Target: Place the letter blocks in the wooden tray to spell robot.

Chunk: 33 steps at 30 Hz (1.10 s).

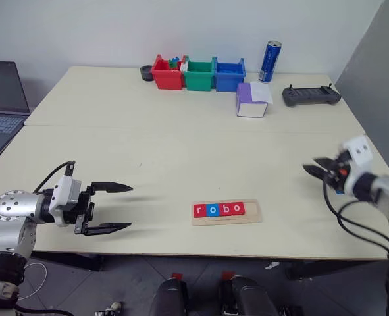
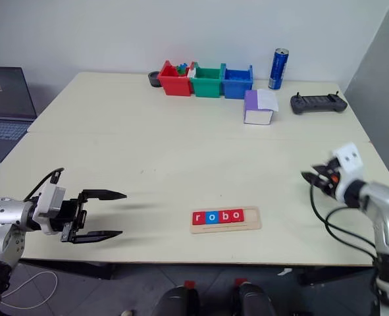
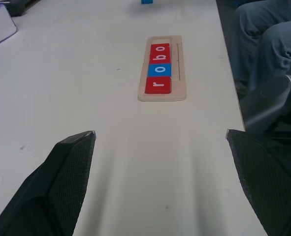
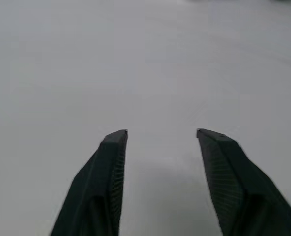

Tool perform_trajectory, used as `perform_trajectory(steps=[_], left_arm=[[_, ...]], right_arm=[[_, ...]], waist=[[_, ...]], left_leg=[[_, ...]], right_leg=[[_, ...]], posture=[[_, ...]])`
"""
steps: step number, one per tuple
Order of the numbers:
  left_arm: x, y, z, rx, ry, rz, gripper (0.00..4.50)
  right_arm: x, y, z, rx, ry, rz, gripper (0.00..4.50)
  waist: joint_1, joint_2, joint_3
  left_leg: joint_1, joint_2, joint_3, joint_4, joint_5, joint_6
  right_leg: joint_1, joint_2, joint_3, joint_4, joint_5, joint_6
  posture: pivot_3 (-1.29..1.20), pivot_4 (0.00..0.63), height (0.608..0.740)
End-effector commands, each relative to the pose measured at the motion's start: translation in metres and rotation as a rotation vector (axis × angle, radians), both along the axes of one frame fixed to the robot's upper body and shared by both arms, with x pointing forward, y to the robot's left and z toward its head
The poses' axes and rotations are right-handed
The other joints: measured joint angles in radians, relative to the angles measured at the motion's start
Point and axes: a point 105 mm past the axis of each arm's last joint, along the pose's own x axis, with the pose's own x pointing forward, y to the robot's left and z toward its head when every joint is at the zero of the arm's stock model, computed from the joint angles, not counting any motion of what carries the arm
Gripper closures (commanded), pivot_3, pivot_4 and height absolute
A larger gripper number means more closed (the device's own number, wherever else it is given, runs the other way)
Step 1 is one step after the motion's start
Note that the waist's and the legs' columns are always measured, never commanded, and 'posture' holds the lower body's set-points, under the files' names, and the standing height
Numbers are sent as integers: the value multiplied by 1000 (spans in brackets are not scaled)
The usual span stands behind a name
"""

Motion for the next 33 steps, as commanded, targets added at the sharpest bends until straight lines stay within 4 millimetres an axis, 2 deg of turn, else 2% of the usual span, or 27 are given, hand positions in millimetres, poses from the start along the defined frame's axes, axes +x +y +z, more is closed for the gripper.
perform_trajectory(steps=[1,3,8,15,19,23,29,30,33], left_arm=[[5,-1,7,8,-34,-17,0],[8,-2,9,11,-36,-19,0],[11,-4,10,12,-41,-29,0],[12,-8,10,8,-38,-44,0],[13,-8,11,10,-38,-46,0],[13,-7,11,21,-31,-48,0],[16,-13,10,10,-28,-62,0],[18,-14,10,8,-28,-64,0],[21,-17,10,5,-31,-73,0]], right_arm=[[-4,-23,15,-20,-83,-109,724],[-4,-34,13,-28,-96,-178,22],[-1,-39,-9,-37,-41,-216,22],[16,-46,-32,-13,-1,-255,22],[16,-51,-50,-11,58,-262,22],[13,-44,-51,65,52,-241,883],[10,-21,-48,72,-15,-287,2926],[10,-14,-50,50,-22,-295,3054],[5,16,-49,38,-56,-291,3032]], waist=[[-11,0,0],[-16,0,0],[-18,0,0],[-17,0,0],[-18,0,0],[-15,-2,-1],[-11,-3,-2],[-12,-3,-2],[-13,-2,-2]], left_leg=[[0,0,0,0,0,0],[2,1,0,0,0,0],[3,2,-1,-1,0,0],[2,1,0,0,0,0],[3,1,0,0,0,0],[3,1,0,0,0,0],[3,1,-1,0,0,0],[3,2,-1,-1,0,0],[3,2,-1,-1,0,0]], right_leg=[[0,0,0,0,0,0],[0,1,0,1,1,2],[1,3,0,1,1,2],[1,2,1,0,1,2],[1,2,1,0,1,2],[3,2,1,0,1,2],[2,2,1,0,1,2],[2,2,1,0,1,2],[2,2,1,1,1,2]], posture=[[0,150,740],[0,150,740],[0,150,740],[0,150,740],[0,150,740],[0,150,740],[0,150,740],[0,150,740],[0,150,740]])
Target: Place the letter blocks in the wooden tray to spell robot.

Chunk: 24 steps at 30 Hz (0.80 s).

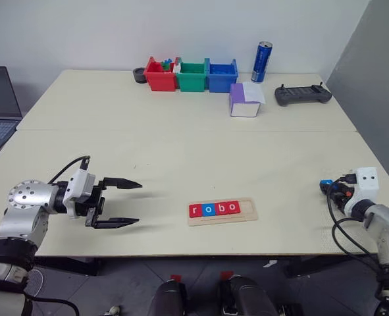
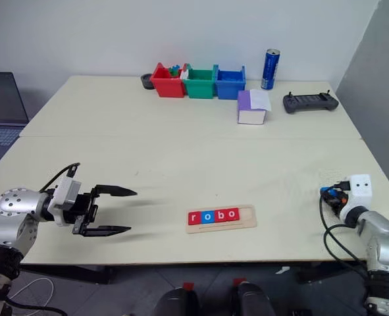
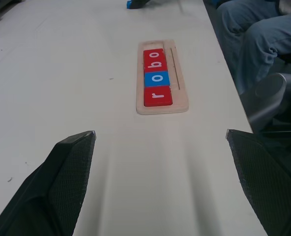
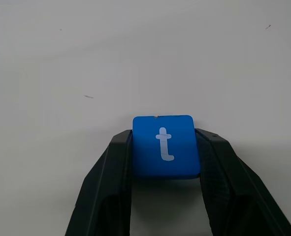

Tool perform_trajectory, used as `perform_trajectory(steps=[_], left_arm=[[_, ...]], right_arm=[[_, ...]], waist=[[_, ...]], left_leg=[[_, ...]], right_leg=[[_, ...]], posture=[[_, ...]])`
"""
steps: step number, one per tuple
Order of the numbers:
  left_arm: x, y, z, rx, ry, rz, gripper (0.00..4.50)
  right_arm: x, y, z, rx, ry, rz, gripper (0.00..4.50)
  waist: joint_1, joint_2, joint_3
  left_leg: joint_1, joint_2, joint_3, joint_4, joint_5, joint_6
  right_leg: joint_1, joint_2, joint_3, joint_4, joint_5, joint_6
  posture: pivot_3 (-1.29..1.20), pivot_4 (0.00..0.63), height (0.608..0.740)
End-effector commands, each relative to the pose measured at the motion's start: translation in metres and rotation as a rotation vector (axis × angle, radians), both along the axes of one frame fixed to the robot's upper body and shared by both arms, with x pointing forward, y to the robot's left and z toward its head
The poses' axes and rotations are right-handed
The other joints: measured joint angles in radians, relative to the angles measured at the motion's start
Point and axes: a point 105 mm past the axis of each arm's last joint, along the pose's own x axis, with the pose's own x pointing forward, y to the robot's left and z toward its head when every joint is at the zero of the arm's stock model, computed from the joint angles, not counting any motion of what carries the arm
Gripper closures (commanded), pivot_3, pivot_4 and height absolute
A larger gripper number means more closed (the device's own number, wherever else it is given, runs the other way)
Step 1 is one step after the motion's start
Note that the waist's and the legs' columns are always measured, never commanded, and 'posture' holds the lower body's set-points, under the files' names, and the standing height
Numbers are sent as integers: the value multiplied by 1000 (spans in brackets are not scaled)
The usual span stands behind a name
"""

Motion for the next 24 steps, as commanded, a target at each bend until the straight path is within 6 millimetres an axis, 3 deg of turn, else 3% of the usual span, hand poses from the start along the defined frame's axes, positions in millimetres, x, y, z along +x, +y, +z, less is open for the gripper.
perform_trajectory(steps=[1,7,12,16,17,21,24], left_arm=[[4,-4,4,-18,-19,-16,0],[7,-5,5,-16,-23,-16,0],[8,-4,4,-6,-23,-15,0],[9,-6,5,-15,-29,-21,0],[8,-6,6,-16,-29,-21,0],[6,-2,5,-11,-30,-12,0],[5,0,4,-9,-33,-4,0]], right_arm=[[-6,36,6,-13,-38,10,3032],[-30,82,22,4,-47,7,3032],[-37,104,13,30,13,25,3032],[-37,108,5,33,50,27,3032],[-36,108,4,29,56,29,2315],[-30,103,12,8,41,42,1025],[-20,93,35,-37,-25,41,22]], waist=[[-2,0,0],[0,0,0],[1,0,0],[1,0,0],[1,0,0],[1,0,0],[0,0,0]], left_leg=[[0,0,0,0,0,0],[-2,0,0,0,0,0],[-3,0,0,0,0,0],[-2,0,-1,0,0,0],[-2,0,-1,0,0,0],[-2,0,-1,0,0,0],[-3,-1,-1,0,0,0]], right_leg=[[0,0,0,0,0,0],[-2,0,1,0,0,0],[-2,0,0,-1,0,0],[-2,0,0,0,0,0],[-2,0,0,0,0,0],[-2,0,0,-1,0,0],[-2,0,0,0,0,0]], posture=[[0,150,740],[0,150,740],[0,150,740],[0,150,740],[0,150,740],[0,150,740],[0,150,740]])
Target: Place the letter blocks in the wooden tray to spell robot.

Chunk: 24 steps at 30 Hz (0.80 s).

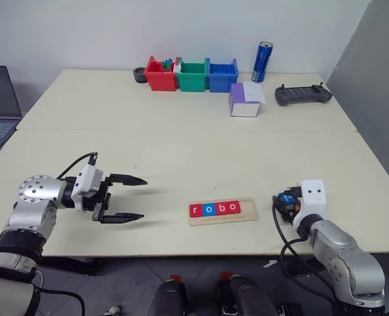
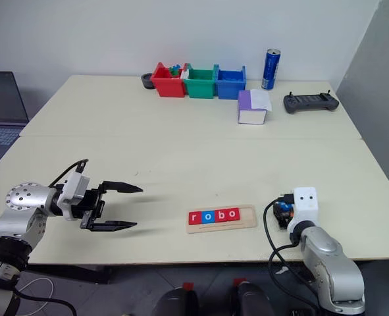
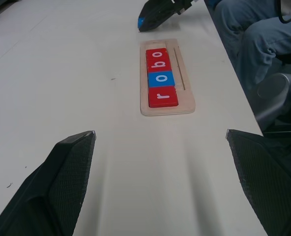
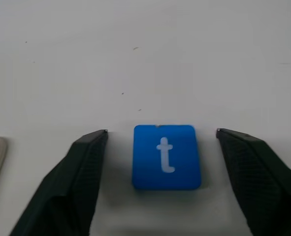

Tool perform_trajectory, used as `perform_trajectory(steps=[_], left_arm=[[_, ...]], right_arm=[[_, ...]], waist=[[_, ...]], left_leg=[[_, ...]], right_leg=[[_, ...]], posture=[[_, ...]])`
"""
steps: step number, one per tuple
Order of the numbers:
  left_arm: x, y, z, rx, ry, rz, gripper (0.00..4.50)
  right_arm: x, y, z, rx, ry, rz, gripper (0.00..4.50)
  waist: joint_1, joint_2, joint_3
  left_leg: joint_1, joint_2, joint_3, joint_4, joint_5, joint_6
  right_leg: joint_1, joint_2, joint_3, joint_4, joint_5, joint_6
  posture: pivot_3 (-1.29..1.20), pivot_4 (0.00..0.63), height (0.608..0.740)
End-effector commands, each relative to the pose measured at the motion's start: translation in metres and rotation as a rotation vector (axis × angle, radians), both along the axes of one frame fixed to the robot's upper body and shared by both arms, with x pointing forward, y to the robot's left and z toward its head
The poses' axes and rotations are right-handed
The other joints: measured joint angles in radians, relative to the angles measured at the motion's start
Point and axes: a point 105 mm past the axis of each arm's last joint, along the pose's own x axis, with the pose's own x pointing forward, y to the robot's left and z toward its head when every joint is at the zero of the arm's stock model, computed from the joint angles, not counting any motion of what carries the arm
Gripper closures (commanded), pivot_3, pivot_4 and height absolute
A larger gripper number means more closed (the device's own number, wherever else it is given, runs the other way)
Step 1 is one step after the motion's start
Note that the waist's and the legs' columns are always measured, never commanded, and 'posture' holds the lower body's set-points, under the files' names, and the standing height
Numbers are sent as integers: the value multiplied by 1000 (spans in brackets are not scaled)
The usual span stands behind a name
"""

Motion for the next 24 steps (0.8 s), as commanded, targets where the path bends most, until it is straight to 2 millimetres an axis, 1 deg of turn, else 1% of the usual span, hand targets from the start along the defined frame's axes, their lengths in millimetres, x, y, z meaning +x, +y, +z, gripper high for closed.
perform_trajectory(steps=[1,3,4,6,7,8,9,10,11,12,13,15,19,24], left_arm=[[-1,6,11,-10,-49,9,0],[-2,6,12,-15,-53,9,0],[-3,6,12,-20,-51,8,0],[-7,6,12,-25,-39,6,0],[-8,7,12,-27,-35,4,0],[-10,7,11,-29,-33,4,0],[-11,7,11,-31,-33,4,0],[-12,8,11,-32,-33,4,0],[-13,8,12,-34,-34,5,0],[-13,9,12,-36,-34,6,0],[-14,10,14,-39,-36,8,0],[-16,11,15,-45,-39,10,0],[-20,11,17,-57,-41,7,0],[-24,15,16,-49,-33,18,0]], right_arm=[[11,-12,36,-50,-105,6,22],[18,-16,49,-81,-114,80,22],[24,-22,57,-96,-115,129,22],[32,-29,66,-78,-98,248,22],[31,-27,69,-63,-78,348,22],[26,-22,69,-61,-52,487,22],[19,-19,67,-62,-21,612,22],[14,-19,65,-63,2,696,22],[11,-22,61,-87,38,787,22],[9,-26,58,-105,64,842,22],[14,-30,58,-111,67,888,22],[23,-33,58,-143,68,963,22],[22,-37,43,-241,174,1131,22],[24,-42,24,-272,277,1192,22]], waist=[[-1,0,0],[-1,1,1],[-1,1,1],[0,1,1],[1,1,1],[1,1,1],[3,1,1],[4,1,1],[5,1,1],[5,1,1],[6,1,1],[0,1,2],[-3,1,2],[4,2,2]], left_leg=[[0,0,0,0,0,0],[0,0,0,0,0,0],[0,0,0,0,0,0],[0,0,0,0,0,0],[0,0,0,0,0,0],[0,0,0,-1,0,0],[0,0,0,-1,0,0],[0,0,0,-1,0,0],[0,0,-1,-1,0,1],[0,0,-1,-1,0,1],[-1,0,-1,-1,0,1],[0,0,0,0,0,1],[1,1,1,0,0,1],[0,1,1,0,0,0]], right_leg=[[0,0,0,0,0,0],[0,0,0,0,0,0],[0,0,0,0,0,0],[0,0,0,0,0,0],[0,0,0,-1,0,0],[0,0,-1,-1,0,0],[0,0,-1,-1,0,-1],[0,0,-1,-1,-1,-1],[0,0,-1,-2,-1,-1],[0,1,-1,-2,-1,-1],[0,1,-1,-2,-1,-1],[0,1,-1,-1,-1,-1],[0,1,-1,0,1,1],[0,1,-1,-1,0,0]], posture=[[0,150,740],[0,150,740],[0,150,740],[0,150,740],[0,150,740],[0,150,740],[0,150,740],[0,150,740],[0,150,740],[0,150,740],[0,150,740],[0,150,740],[0,150,740],[0,150,740]])
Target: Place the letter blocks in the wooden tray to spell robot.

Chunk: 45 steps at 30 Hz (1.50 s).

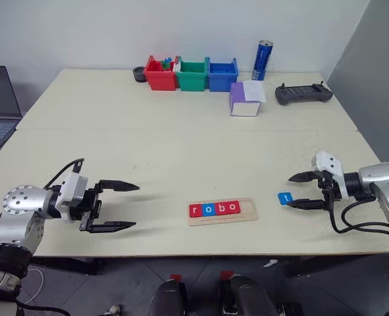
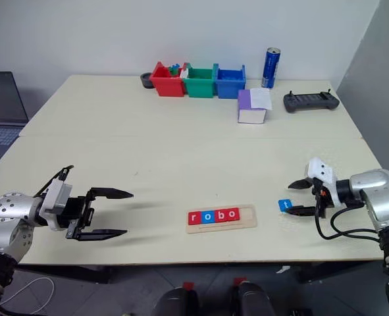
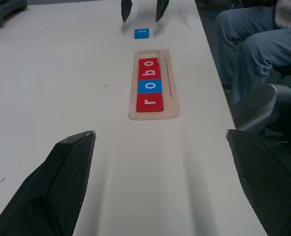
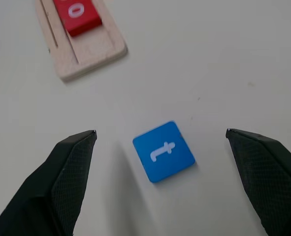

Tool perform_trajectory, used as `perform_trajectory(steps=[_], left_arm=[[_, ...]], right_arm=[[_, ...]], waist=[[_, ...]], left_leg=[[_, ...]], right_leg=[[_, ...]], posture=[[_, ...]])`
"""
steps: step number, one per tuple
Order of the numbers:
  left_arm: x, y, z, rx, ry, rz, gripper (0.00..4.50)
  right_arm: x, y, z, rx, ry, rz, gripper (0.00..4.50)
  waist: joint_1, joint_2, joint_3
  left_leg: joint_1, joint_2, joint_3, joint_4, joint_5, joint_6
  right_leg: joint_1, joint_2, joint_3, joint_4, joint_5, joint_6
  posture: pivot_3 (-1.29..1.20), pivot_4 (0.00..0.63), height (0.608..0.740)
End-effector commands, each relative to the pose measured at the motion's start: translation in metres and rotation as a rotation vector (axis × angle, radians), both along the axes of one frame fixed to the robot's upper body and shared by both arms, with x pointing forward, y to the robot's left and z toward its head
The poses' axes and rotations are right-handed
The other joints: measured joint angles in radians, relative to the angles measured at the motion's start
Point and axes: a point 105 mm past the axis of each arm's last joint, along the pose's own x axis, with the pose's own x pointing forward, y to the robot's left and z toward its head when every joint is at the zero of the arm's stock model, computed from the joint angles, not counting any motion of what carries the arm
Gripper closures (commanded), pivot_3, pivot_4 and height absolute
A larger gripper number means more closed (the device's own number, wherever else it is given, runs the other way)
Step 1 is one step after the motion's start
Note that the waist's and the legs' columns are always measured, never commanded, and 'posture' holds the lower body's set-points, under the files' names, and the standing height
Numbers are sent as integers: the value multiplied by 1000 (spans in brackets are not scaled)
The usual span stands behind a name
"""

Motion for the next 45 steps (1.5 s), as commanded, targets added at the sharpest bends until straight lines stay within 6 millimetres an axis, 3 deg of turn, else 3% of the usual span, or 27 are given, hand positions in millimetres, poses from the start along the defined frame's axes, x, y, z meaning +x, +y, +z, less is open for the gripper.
perform_trajectory(steps=[1,6,10,15,16,20,24,31,38,45], left_arm=[[-2,4,12,1,-41,0,0],[-3,5,13,6,-41,7,0],[-3,6,14,11,-42,11,0],[-1,6,15,13,-46,11,0],[-1,6,15,13,-47,11,0],[-2,6,13,16,-48,11,0],[-4,6,11,11,-51,18,0],[-8,6,7,6,-52,26,0],[-10,6,6,2,-58,34,0],[-13,12,6,6,-69,65,0]], right_arm=[[2,-5,-4,-56,10,38,22],[8,-4,-20,-87,12,46,22],[8,-3,-26,-94,13,61,1274],[8,1,-16,-74,1,65,2977],[9,0,-13,-71,6,42,3049],[9,3,-1,-75,6,29,3045],[14,40,23,-50,-83,73,3045],[-6,90,32,-73,-118,252,3045],[-11,104,20,-132,-105,297,3045],[-12,104,13,-157,-97,308,3045]], waist=[[1,0,0],[0,0,0],[0,0,0],[0,0,0],[0,0,0],[0,0,0],[-4,1,0],[1,1,0],[3,1,0],[1,1,0]], left_leg=[[0,0,0,0,0,0],[1,0,1,1,0,0],[3,0,0,1,0,0],[2,0,0,1,0,0],[2,0,0,1,0,0],[2,0,1,1,0,0],[2,0,1,1,0,0],[0,0,0,1,0,0],[0,0,0,1,0,0],[0,0,0,1,0,0]], right_leg=[[0,0,0,0,0,0],[1,-1,1,0,0,0],[2,-1,0,1,0,0],[2,-1,0,1,0,-1],[2,-1,0,1,0,-1],[2,-1,0,1,0,-1],[0,-1,1,2,0,-1],[0,-1,0,1,0,-1],[0,-2,0,1,0,-1],[0,-1,0,1,0,-1]], posture=[[0,150,740],[0,150,740],[0,150,740],[0,150,740],[0,150,740],[0,150,740],[0,150,740],[0,150,740],[0,150,740],[0,150,740]])
